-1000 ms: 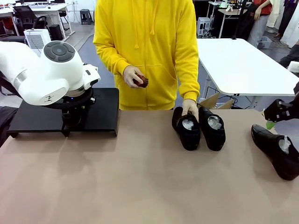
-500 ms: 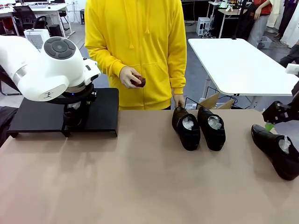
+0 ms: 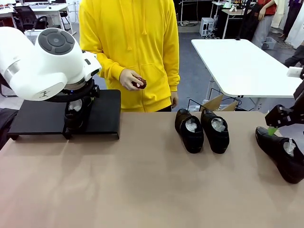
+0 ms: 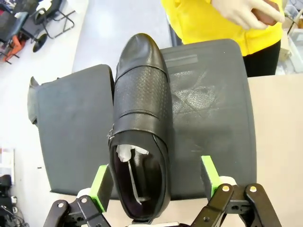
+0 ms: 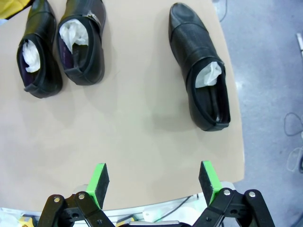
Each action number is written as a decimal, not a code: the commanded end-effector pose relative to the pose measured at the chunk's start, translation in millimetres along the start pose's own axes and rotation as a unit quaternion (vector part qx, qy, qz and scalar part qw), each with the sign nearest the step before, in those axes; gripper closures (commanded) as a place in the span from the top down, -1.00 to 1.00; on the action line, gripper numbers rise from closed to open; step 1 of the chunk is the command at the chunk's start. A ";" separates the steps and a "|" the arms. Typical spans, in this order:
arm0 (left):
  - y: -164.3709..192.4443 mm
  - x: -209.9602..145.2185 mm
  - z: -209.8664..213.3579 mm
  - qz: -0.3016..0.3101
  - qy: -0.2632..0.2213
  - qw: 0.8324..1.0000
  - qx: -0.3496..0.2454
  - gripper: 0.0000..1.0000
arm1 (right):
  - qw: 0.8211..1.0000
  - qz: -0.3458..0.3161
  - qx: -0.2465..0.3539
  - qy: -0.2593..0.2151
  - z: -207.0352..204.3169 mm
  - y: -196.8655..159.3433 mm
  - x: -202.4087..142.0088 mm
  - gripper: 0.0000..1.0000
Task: Organize the shoes by placing them on the stand.
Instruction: Place the Shoe from the middle of the table onto the Shoes Stand, then pick up one Shoe and place it in the middle of the table.
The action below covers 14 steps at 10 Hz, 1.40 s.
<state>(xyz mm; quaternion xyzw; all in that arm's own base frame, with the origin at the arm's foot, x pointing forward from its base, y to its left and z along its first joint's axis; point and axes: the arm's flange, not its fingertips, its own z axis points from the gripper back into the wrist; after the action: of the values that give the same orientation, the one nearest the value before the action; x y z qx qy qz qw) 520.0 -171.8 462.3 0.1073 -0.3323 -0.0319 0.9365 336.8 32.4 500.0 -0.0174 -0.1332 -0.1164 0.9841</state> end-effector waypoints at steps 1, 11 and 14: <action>1.2 7.1 -19.6 -0.006 0.005 1.000 -0.003 0.91 | 1.000 -0.004 0.002 -0.002 1.6 -2.0 0.1 1.00; -35.0 -17.4 82.1 0.092 0.078 0.990 -0.068 0.91 | 1.000 -0.004 0.002 -0.002 1.6 -2.0 0.1 1.00; -20.7 -38.2 119.0 0.130 0.158 0.972 -0.117 0.91 | 1.000 -0.001 0.001 -0.001 1.1 -0.5 -0.1 1.00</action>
<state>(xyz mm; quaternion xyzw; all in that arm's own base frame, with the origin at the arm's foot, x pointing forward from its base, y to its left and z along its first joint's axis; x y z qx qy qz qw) 416.5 -241.4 518.7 -0.0310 -0.1986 0.0500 0.9783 336.3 32.1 501.0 -0.0171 -0.1346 -0.1167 0.9839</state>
